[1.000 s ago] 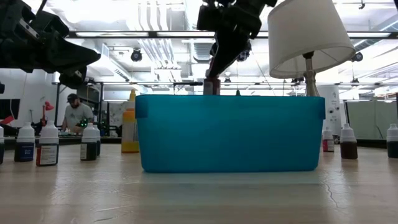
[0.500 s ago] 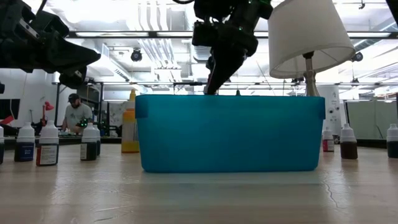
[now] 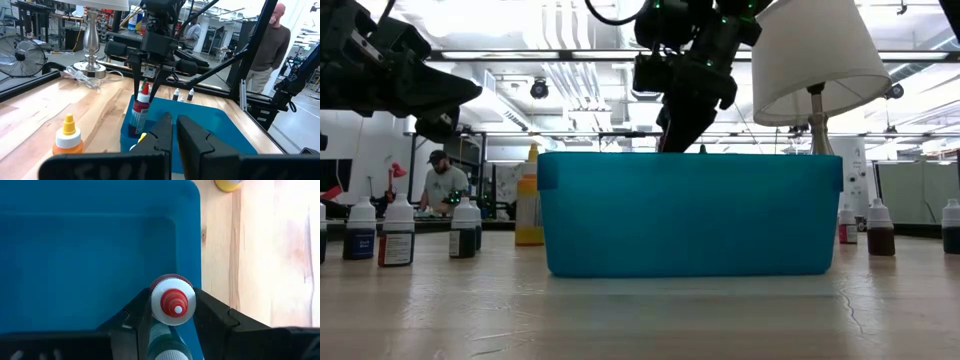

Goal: Pick & Place food coloring
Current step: Put the large red food coloring bottle into the blue bin

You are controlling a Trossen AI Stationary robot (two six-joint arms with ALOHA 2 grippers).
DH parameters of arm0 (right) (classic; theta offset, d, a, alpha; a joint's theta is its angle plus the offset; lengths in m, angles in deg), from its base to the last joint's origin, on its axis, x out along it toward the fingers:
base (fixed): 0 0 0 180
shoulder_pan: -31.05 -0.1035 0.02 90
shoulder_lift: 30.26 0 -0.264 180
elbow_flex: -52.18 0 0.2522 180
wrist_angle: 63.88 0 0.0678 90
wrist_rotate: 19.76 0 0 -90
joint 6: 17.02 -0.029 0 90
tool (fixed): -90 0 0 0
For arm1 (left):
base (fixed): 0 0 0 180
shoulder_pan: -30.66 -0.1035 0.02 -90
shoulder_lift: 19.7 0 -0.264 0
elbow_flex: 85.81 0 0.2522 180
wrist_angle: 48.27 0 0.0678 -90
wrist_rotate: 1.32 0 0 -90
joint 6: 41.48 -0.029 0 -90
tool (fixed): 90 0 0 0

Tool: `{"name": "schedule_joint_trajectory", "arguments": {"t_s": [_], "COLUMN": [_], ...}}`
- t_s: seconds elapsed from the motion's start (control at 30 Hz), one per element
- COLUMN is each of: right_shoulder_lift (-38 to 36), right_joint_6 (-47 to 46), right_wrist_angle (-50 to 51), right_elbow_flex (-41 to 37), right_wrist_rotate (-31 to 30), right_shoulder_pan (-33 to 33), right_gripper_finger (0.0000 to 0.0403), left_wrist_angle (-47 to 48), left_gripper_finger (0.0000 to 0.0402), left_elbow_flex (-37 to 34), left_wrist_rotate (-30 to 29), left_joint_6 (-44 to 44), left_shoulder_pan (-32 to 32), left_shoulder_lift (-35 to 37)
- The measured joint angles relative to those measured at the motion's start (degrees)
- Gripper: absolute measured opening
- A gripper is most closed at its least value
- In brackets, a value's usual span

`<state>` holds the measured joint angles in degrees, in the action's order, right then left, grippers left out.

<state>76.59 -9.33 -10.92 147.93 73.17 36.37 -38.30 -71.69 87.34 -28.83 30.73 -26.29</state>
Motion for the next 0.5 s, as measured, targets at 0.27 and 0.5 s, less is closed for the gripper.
{"name": "schedule_joint_trajectory", "arguments": {"t_s": [0.27, 0.5], "right_shoulder_lift": [0.0, 0.0], "right_joint_6": [-0.5, -1.5], "right_wrist_angle": [-2.9, -4.3], "right_elbow_flex": [-2.2, -2.8], "right_wrist_rotate": [0.3, 0.4], "right_shoulder_pan": [0.0, 0.0], "right_gripper_finger": [0.0111, 0.0111], "left_wrist_angle": [0.0, 0.0], "left_gripper_finger": [0.0, 0.0], "left_elbow_flex": [0.0, 0.0], "left_wrist_rotate": [0.0, 0.0], "left_joint_6": [0.0, 0.0], "left_shoulder_pan": [0.0, 0.0], "left_shoulder_lift": [0.0, 0.0]}}
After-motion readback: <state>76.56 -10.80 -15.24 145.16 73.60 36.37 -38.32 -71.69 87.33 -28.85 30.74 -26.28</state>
